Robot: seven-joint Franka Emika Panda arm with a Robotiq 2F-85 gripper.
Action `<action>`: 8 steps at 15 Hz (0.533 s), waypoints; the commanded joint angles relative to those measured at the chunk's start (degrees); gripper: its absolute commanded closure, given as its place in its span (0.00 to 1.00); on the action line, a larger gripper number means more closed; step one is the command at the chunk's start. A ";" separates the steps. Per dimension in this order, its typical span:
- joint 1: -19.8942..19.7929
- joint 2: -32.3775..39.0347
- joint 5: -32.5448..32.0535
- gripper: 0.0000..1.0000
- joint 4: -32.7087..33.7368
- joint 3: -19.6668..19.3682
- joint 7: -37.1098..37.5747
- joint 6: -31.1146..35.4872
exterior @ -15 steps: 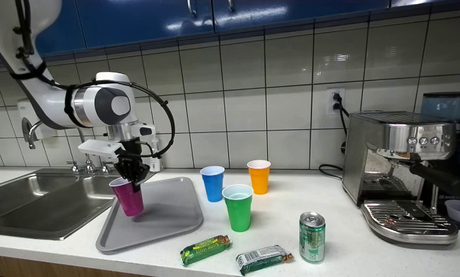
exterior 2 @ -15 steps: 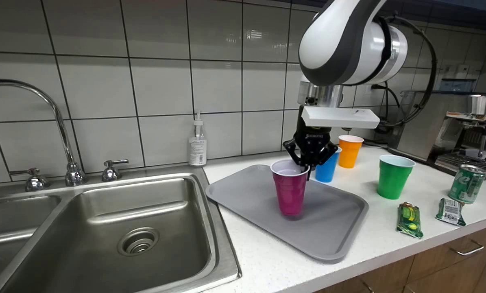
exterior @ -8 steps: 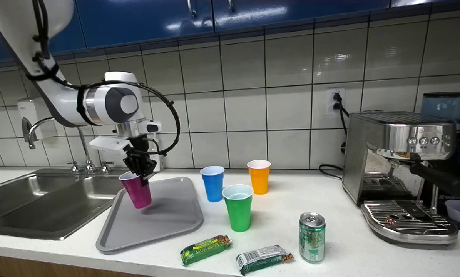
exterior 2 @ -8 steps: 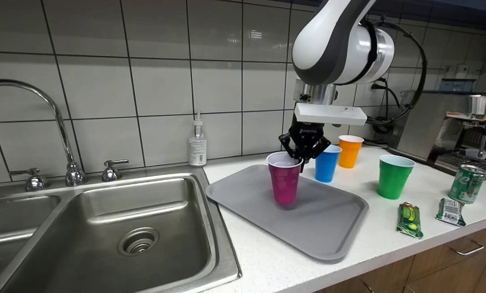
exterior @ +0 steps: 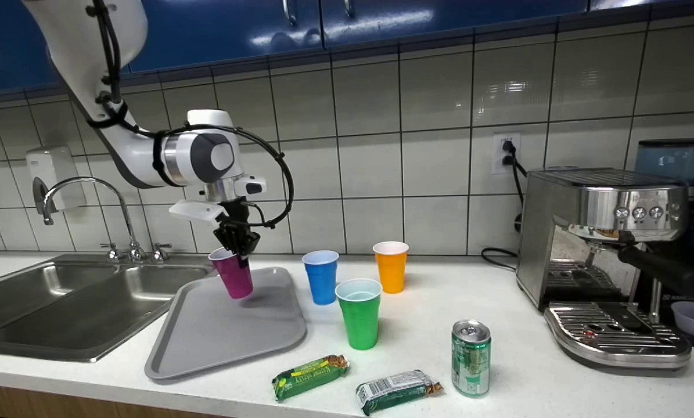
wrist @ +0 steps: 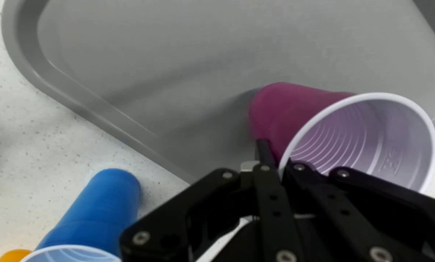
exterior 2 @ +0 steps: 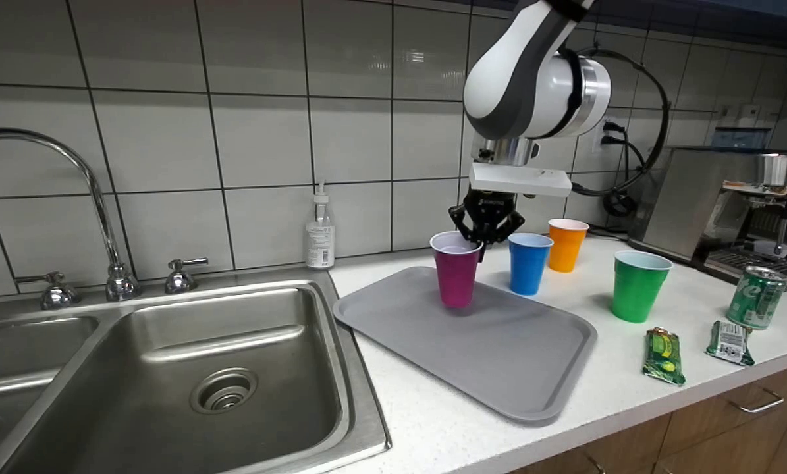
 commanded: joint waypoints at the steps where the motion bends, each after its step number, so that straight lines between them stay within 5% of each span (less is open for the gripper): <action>1: -1.05 3.62 1.33 0.99 6.09 0.12 -2.39 -1.75; 8: -2.41 9.36 2.37 0.99 15.32 0.15 -4.33 -2.88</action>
